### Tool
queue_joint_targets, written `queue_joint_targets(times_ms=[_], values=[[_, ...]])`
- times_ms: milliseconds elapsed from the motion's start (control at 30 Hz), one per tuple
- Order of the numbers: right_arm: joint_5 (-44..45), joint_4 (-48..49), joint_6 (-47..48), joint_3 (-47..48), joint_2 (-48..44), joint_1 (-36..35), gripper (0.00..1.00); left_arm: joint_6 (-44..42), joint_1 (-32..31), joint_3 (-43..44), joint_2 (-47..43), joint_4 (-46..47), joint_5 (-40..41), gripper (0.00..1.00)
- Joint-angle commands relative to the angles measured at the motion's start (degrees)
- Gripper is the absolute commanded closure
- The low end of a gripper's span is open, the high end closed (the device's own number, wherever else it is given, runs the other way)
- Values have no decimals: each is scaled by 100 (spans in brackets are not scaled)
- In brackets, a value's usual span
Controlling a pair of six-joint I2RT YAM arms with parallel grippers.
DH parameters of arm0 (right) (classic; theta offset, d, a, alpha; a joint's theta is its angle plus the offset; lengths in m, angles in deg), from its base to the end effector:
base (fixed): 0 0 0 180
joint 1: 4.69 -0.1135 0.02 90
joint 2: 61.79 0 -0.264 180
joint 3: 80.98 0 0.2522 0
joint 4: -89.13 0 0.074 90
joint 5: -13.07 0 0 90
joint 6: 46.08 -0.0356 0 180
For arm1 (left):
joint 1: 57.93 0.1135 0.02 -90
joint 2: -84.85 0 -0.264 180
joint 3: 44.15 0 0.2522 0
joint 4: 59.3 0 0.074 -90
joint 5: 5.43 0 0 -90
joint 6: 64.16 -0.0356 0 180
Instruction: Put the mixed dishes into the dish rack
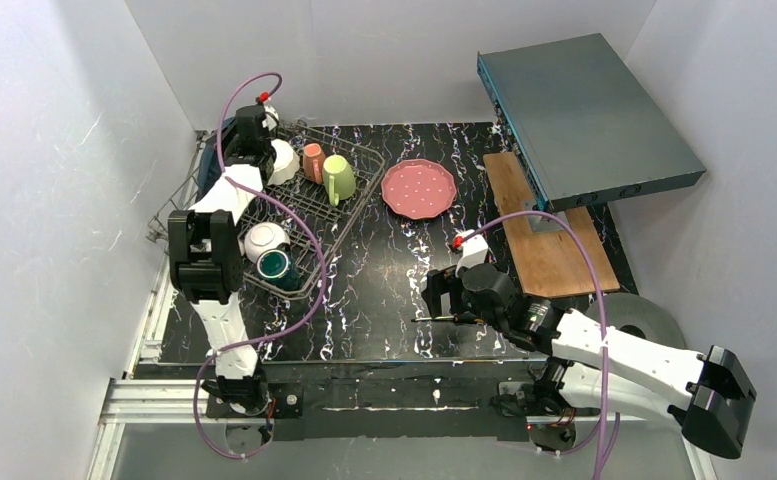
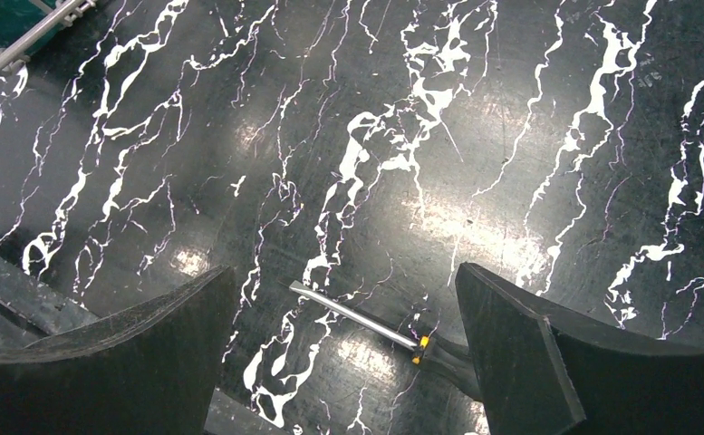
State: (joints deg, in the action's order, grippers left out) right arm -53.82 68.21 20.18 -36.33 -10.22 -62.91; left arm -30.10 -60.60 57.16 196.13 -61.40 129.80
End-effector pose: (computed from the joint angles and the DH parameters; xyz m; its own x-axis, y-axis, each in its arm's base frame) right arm 0.1176 0.1632 0.2401 -0.4663 -0.0496 -0.8832 -0.4494 0.8733 0.1882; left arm 0.4618 0.0038 0.2951 -0.6643 0.6151 -0.4247 -0.1970 0.4040 0.8933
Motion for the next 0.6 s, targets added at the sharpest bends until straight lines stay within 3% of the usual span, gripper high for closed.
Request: queue_joint_targets(times_ms=[0, 333, 567], values=[[238, 242, 62, 2, 58, -57, 2, 144, 81, 455, 26, 155, 132, 100], [390, 264, 97, 24, 135, -252, 2, 439, 223, 411, 183, -146, 189, 100], [411, 282, 107, 33, 160, -295, 2, 449, 259, 164, -79, 240, 381, 100]])
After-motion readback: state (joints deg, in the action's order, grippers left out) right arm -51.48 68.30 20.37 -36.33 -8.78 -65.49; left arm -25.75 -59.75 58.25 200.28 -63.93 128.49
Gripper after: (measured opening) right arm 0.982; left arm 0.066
